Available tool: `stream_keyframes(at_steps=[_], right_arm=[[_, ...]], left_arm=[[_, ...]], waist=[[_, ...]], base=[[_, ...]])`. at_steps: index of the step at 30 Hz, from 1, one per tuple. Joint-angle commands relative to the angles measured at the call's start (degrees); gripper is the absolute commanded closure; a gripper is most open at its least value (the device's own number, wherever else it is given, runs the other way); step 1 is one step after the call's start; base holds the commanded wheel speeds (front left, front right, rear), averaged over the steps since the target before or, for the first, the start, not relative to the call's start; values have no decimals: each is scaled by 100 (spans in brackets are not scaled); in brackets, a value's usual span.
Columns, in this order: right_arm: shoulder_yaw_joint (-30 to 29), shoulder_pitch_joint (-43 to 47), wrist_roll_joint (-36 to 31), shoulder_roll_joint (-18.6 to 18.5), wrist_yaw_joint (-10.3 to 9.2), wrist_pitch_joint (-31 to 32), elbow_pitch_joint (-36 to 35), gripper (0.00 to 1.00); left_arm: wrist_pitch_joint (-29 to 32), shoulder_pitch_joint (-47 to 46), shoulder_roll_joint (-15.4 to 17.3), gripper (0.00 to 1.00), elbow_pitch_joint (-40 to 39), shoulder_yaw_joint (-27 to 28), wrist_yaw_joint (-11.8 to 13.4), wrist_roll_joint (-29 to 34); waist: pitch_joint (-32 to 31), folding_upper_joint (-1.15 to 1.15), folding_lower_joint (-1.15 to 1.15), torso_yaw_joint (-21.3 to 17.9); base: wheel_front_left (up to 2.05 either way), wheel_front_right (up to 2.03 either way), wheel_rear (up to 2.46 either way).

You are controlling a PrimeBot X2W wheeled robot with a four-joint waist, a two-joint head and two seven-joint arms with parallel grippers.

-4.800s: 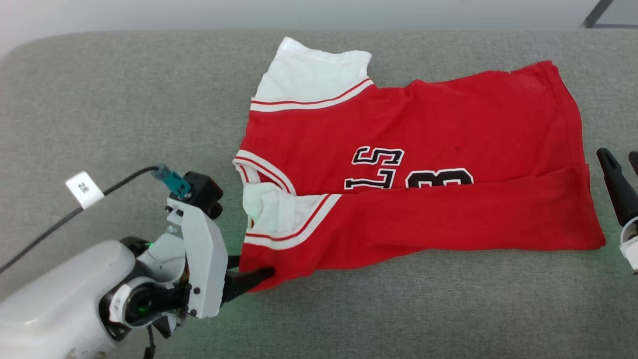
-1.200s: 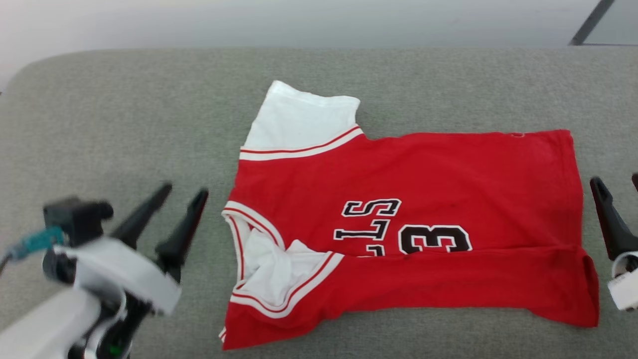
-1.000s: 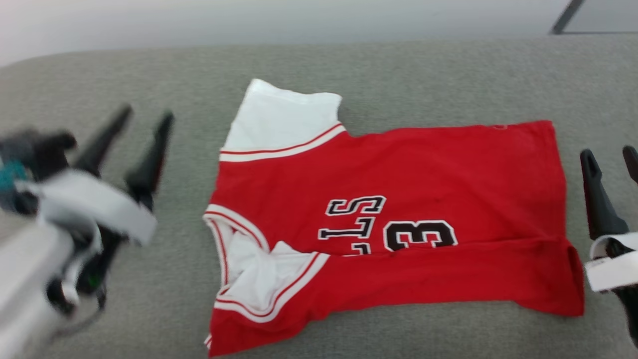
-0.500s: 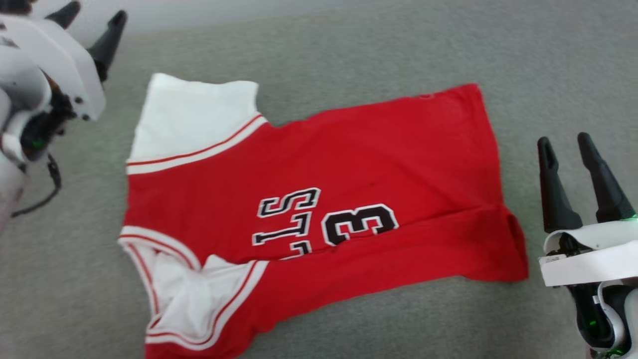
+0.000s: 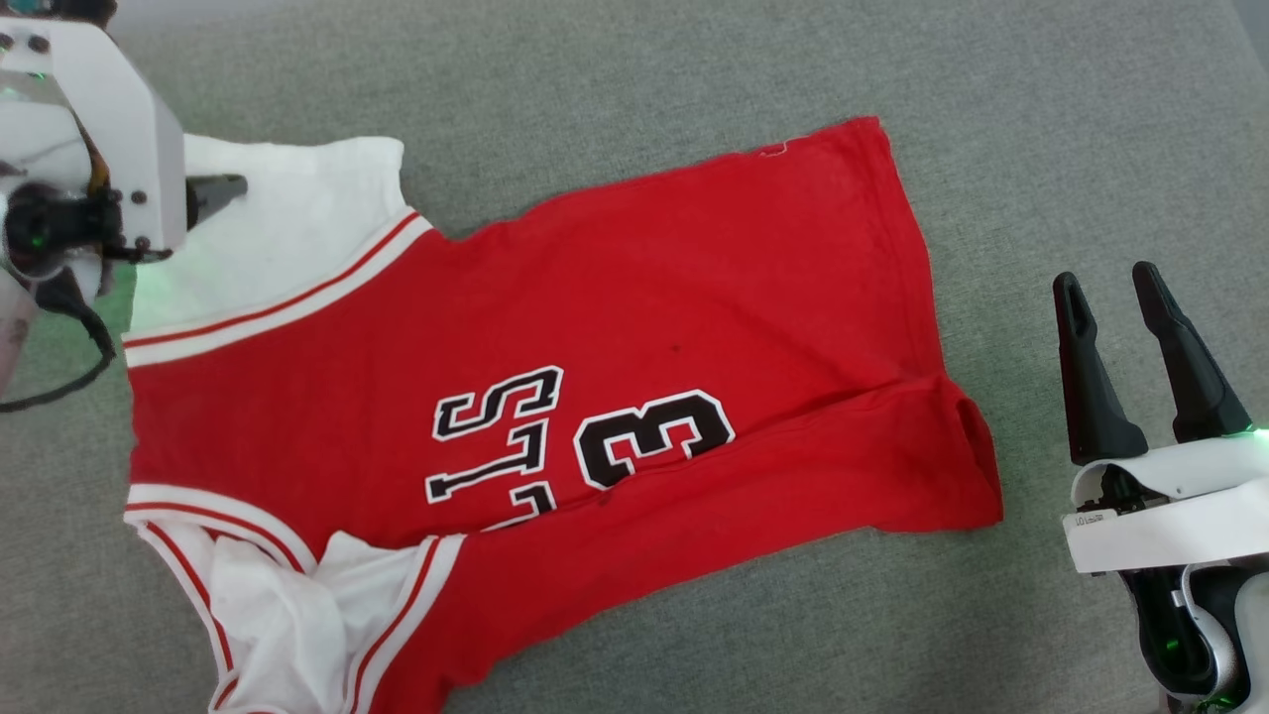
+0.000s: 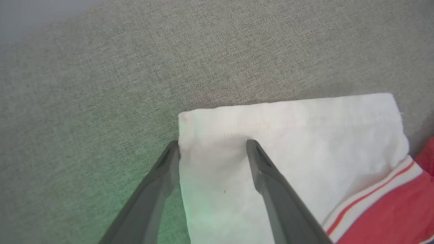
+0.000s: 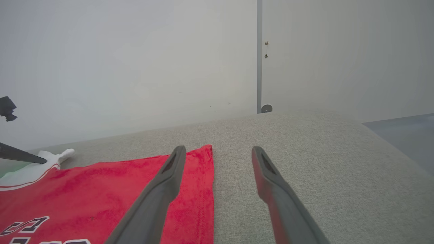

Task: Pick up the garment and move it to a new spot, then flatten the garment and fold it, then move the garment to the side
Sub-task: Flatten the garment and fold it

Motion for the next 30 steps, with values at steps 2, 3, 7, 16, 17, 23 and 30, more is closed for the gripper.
stream_keyframes(at_steps=[2,3,7,16,17,23,30], right_arm=[[2,-53,36,-22,-7,10,-27,0],[-2,-64,38,-28,-7,16,-32,0],[74,-139,92,-86,-7,106,-50,0],[684,-1210,216,-891,-7,1455,91,0],[762,-1438,278,-989,-7,1701,156,0],[1327,-2842,792,-1560,-7,3276,877,0],[1915,-4281,1629,-1899,-7,5161,2378,0]], left_arm=[[109,7,-27,0,-50,-69,-21,-63],[119,-5,-21,0,-100,-79,-22,-104],[44,6,24,69,-257,-137,-24,-167],[-267,-163,0,100,-470,-259,-21,-245],[-290,-205,-13,100,-490,-269,-21,-263],[-383,-392,-122,100,-618,-369,-21,-366],[-480,-632,-253,100,-730,-536,-22,-453]], waist=[[47,0,0,2],[58,0,0,10],[88,0,0,51],[170,0,0,248],[192,0,0,283],[309,0,0,481],[528,0,0,703]], base=[[0,0,0],[0,0,0],[0,0,0],[0,0,0],[0,0,0],[0,0,0],[0,0,0]])
